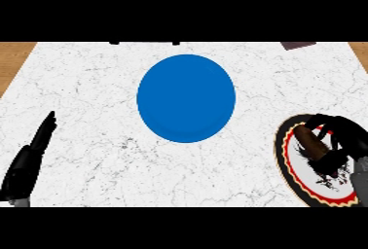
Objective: Pick the sweet potato from the plate and place it in the plate
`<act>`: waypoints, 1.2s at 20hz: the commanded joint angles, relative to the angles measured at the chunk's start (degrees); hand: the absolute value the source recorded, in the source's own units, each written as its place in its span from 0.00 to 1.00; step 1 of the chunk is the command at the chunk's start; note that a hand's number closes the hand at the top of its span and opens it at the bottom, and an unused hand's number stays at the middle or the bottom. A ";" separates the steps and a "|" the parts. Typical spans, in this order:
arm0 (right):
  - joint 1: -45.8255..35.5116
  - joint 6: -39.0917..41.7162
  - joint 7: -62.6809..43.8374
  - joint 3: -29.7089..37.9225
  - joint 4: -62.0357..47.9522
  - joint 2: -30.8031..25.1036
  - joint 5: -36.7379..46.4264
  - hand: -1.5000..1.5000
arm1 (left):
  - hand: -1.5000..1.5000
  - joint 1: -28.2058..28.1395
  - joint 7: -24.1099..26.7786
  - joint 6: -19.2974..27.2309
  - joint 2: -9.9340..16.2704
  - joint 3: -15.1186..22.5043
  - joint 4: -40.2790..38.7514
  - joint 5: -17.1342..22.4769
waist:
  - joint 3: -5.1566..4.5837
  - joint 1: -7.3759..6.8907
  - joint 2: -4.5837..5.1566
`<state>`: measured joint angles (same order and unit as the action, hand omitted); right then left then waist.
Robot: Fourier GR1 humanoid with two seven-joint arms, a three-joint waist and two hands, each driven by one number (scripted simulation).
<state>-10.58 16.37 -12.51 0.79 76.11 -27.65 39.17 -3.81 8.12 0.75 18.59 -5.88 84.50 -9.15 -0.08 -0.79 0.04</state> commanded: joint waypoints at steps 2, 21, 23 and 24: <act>-14.58 2.36 10.74 0.18 -14.02 -6.03 1.49 1.00 | 0.50 1.69 -1.35 -1.18 -0.62 1.58 1.62 0.08 | 0.31 -3.27 0.99; -36.87 -11.05 40.35 7.86 -25.03 -4.61 -4.29 1.00 | 0.50 1.04 -0.24 -1.01 0.14 -1.45 -1.37 -0.04 | 0.07 0.45 -0.14; -39.54 -8.58 40.52 7.73 -26.63 -3.39 -5.43 1.00 | 0.50 -0.12 -1.49 0.32 -1.81 0.25 1.48 -1.22 | 0.09 -0.12 0.00; -37.72 -6.80 37.56 6.42 -20.66 -1.36 -6.16 1.00 | 0.50 -1.99 1.75 -2.62 0.31 -1.62 -1.20 0.78 | 0.02 0.75 -0.35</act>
<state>-47.28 4.92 25.02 8.11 50.26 -32.07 36.12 -3.88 7.46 -0.06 18.04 -6.22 85.21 -9.64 0.02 -0.90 0.01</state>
